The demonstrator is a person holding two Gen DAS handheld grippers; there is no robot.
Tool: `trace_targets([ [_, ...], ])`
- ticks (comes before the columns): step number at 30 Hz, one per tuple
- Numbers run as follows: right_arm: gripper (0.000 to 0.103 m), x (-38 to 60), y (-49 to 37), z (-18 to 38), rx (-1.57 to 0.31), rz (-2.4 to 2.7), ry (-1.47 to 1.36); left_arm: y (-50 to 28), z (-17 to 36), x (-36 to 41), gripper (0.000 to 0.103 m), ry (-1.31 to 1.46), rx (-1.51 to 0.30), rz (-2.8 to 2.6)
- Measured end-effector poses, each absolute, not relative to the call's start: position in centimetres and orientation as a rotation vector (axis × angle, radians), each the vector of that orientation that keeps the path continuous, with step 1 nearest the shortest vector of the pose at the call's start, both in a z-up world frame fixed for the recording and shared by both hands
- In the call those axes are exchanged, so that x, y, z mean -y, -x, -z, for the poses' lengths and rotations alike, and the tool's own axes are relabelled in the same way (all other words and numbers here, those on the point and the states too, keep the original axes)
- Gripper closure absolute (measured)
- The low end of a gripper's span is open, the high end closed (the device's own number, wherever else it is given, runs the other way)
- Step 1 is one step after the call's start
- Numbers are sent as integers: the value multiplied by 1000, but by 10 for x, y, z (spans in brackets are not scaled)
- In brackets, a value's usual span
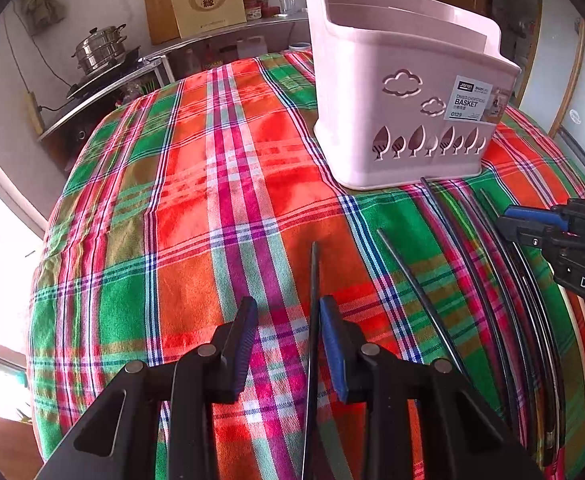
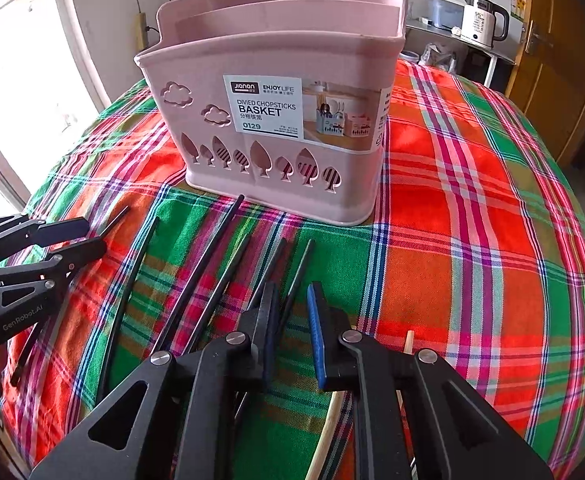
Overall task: Organize utensils
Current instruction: 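Lower the left tool onto a black chopstick and close it while the right tool grasps another, then lift the black chopsticks with both tools and carry them over the pink basket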
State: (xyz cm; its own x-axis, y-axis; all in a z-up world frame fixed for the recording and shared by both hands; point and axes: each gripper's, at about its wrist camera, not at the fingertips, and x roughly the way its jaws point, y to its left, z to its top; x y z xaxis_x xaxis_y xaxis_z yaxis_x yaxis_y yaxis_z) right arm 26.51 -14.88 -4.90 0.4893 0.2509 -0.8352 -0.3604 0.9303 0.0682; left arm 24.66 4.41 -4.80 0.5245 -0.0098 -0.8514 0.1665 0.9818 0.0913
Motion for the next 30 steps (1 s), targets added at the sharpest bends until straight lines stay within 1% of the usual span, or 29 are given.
trace_targets([
  [1, 94, 149, -266, 49, -995, -368, 126, -249, 48, -43, 70, -174, -1019, 108],
  [3, 94, 147, -267, 49, -996, -367, 136, -251, 48, -41, 77, -190, -1025, 126],
  [5, 95, 147, -267, 49, -996, -370, 138, -252, 49, -37, 89, -194, -1032, 145],
  [6, 95, 148, -267, 48, -998, -376, 130, -252, 49, -36, 92, -198, -1033, 149],
  [7, 96, 148, -267, 47, -998, -383, 120, -252, 49, -35, 97, -199, -1034, 152],
  [8, 96, 148, -267, 45, -995, -384, 113, -252, 49, -34, 98, -196, -1036, 155],
  [12, 97, 152, -261, 30, -955, -401, 93, -248, 43, -37, 99, -181, -1027, 158],
  [17, 97, 157, -252, 4, -896, -427, 68, -238, 17, -43, 99, -154, -975, 163],
  [30, 98, 174, -222, -74, -698, -465, 19, -201, -90, -55, 99, -70, -764, 188],
])
